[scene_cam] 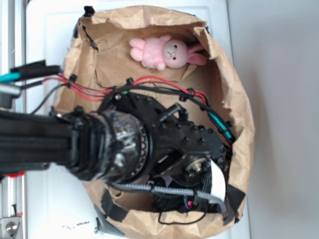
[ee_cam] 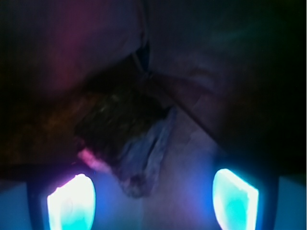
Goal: Grab the rock.
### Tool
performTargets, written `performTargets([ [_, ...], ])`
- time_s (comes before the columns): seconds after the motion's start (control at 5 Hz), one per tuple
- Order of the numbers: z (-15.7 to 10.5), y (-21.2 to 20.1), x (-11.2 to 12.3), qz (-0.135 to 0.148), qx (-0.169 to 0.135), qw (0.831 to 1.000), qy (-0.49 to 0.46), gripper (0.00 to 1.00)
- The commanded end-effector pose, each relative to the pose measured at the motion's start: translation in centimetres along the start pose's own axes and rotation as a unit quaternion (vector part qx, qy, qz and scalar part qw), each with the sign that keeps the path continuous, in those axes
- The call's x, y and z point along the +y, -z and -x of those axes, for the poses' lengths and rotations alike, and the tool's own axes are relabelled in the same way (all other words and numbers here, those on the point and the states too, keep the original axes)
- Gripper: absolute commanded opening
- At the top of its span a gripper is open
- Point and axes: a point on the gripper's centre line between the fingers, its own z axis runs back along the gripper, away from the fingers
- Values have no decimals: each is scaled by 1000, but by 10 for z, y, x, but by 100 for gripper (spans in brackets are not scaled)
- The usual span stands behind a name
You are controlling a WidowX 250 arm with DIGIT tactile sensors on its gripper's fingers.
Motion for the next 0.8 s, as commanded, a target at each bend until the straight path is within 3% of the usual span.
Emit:
performTargets([
  [0.0,-27,-15,2,15,-33,999,9,100],
  [0.2,-24,-26,4,34,-57,998,16,100],
  [0.6,-20,-35,-7,34,-96,994,46,100],
])
